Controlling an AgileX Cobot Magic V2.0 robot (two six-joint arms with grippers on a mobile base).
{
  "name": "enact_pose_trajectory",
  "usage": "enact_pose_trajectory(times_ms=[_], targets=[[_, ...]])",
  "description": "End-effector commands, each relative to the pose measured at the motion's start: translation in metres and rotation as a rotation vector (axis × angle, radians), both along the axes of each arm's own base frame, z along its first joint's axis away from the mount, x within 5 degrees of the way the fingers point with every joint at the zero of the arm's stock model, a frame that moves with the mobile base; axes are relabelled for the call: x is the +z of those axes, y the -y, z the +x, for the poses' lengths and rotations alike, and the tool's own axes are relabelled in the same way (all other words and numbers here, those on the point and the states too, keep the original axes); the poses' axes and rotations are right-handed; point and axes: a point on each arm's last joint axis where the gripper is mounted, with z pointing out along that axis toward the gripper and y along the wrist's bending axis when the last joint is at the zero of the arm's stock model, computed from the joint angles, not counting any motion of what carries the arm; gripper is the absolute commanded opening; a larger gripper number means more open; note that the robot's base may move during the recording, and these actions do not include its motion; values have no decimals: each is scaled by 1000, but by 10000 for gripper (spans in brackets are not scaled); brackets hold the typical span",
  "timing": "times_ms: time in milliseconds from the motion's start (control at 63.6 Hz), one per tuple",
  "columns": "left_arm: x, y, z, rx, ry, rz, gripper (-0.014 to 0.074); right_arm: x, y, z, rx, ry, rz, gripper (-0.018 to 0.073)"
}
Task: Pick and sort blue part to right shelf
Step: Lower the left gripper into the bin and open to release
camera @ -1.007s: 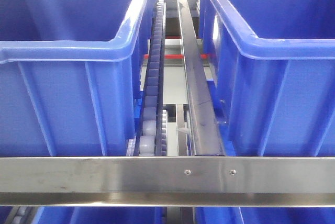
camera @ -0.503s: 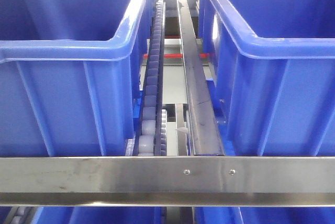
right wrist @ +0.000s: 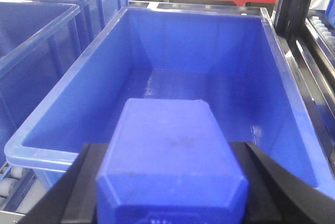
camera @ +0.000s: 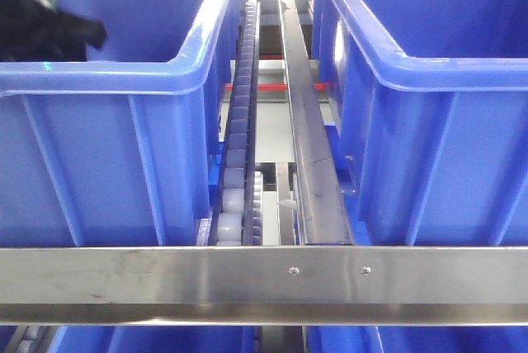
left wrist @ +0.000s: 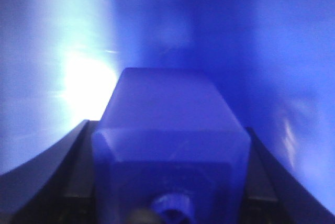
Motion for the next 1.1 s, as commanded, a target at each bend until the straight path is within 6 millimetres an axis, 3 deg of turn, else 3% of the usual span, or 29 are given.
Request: enact_pose_trajectory(times_ms=[0,283,346,535,598,739,897,1085], targets=[[21,-2,11,23,93,-45,315,15,-1,0,7,92,-2,257],[4,-4,19,29,48,-29,339,15,-1,0,7,90,-2,257],[4,-4,19,18,49,-22,393,15,-1,0,6,87,-2,257],[6,-4,18,18,36,-17,666,13,0,0,3,71,-5,257],[10,-4,19,19,33,-16,701,12,0,0,1,62,-6,257],[28,-5,19,25,20,-9,702,12,0,0,0,57,-7,257],[64,-6,2,20,75,-20,682,12,0,0,0,57,-7,257],[106,-8,-36,-1,189,-43,519,12,0,0,0,57,-7,257]])
